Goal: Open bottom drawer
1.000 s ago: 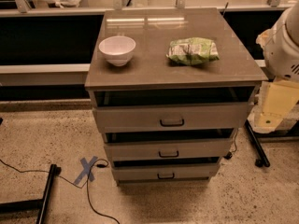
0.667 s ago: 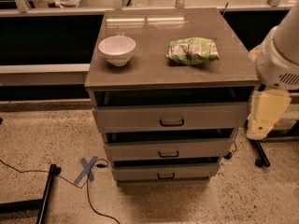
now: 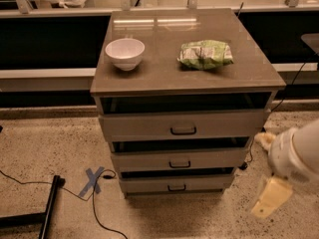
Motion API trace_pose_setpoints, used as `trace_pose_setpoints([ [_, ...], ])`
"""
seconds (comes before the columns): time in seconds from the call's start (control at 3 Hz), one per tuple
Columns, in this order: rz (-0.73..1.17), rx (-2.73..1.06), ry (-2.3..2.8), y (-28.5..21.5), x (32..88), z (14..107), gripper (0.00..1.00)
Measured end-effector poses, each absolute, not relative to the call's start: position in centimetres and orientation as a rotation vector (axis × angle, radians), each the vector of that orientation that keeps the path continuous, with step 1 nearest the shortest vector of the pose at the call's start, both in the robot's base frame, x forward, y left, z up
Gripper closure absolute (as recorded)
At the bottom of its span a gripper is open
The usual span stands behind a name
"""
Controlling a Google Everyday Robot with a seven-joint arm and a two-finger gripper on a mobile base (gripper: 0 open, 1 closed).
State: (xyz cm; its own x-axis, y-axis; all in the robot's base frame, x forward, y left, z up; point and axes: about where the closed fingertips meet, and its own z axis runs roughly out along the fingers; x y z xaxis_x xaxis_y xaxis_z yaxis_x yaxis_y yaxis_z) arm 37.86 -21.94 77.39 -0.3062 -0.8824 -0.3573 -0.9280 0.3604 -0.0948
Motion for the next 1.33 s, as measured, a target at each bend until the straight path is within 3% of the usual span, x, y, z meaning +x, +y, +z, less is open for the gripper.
trace_pose_setpoints([
  [0.67, 0.233, -1.451, 2.315, -22.6, 35.8, 75.3, 0.0],
  [1.33, 0.251, -1.395, 2.118, -26.1, 42.1, 68.9, 0.0],
])
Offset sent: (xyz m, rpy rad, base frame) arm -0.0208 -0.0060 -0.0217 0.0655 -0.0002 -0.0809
